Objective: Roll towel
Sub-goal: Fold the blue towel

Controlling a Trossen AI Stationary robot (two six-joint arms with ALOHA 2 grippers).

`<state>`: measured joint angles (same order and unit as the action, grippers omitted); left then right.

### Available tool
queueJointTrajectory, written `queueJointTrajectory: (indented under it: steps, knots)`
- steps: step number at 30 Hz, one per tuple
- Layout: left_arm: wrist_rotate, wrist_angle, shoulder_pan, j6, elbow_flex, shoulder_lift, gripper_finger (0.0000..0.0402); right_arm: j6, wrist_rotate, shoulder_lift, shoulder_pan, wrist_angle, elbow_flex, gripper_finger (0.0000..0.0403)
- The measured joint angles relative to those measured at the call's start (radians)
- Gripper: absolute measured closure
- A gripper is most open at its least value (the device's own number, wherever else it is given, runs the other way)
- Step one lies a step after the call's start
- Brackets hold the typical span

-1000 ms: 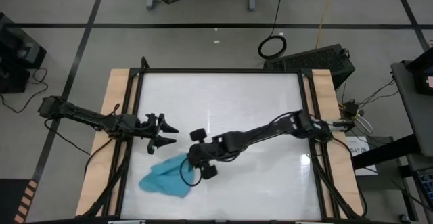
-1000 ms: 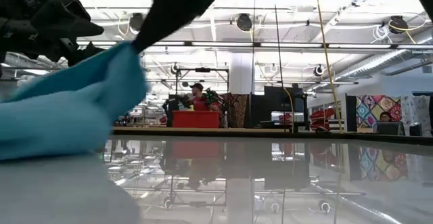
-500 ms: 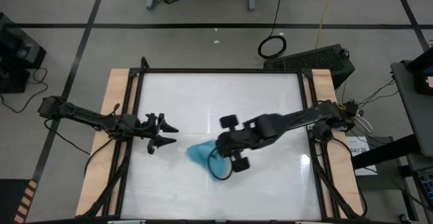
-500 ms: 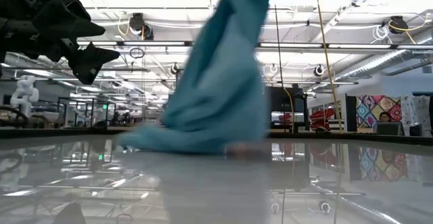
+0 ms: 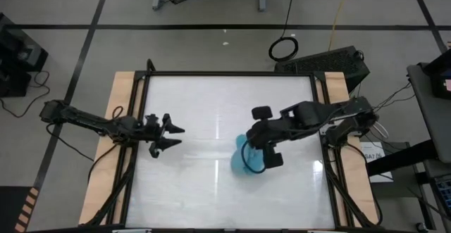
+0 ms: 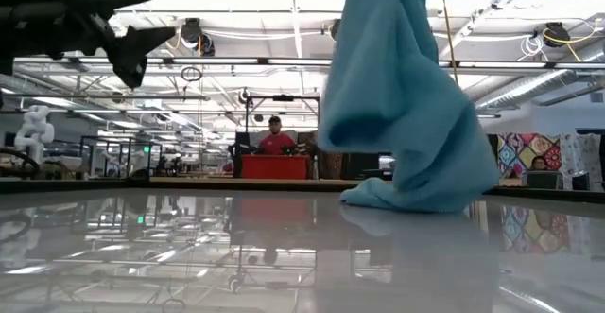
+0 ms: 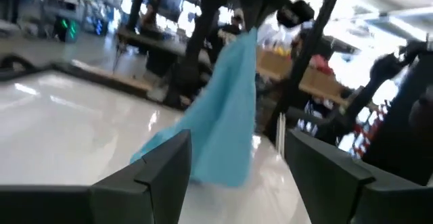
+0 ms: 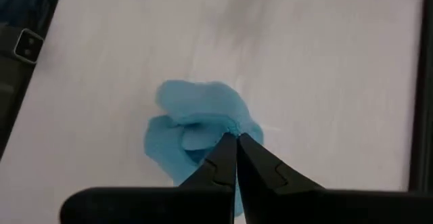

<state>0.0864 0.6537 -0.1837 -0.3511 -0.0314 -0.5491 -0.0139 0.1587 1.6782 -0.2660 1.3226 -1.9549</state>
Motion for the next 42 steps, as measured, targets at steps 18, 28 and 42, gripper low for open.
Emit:
queueJointTrajectory:
  steps: [18, 28, 42]
  knots:
    - [0.159, -0.007, -0.093, 0.370, -0.329, -0.538, 0.0160, -0.008, 0.051, -0.018, 0.200, -0.024, 0.000, 0.0403]
    - [0.518, -0.010, -0.141, 0.704, -0.626, -1.004, 0.0160, -0.009, 0.026, -0.018, 0.241, -0.026, 0.000, 0.0403]
    - [0.928, 0.030, -0.164, 0.957, -0.783, -1.397, 0.0160, -0.009, 0.023, -0.018, 0.240, -0.034, 0.000, 0.0403]
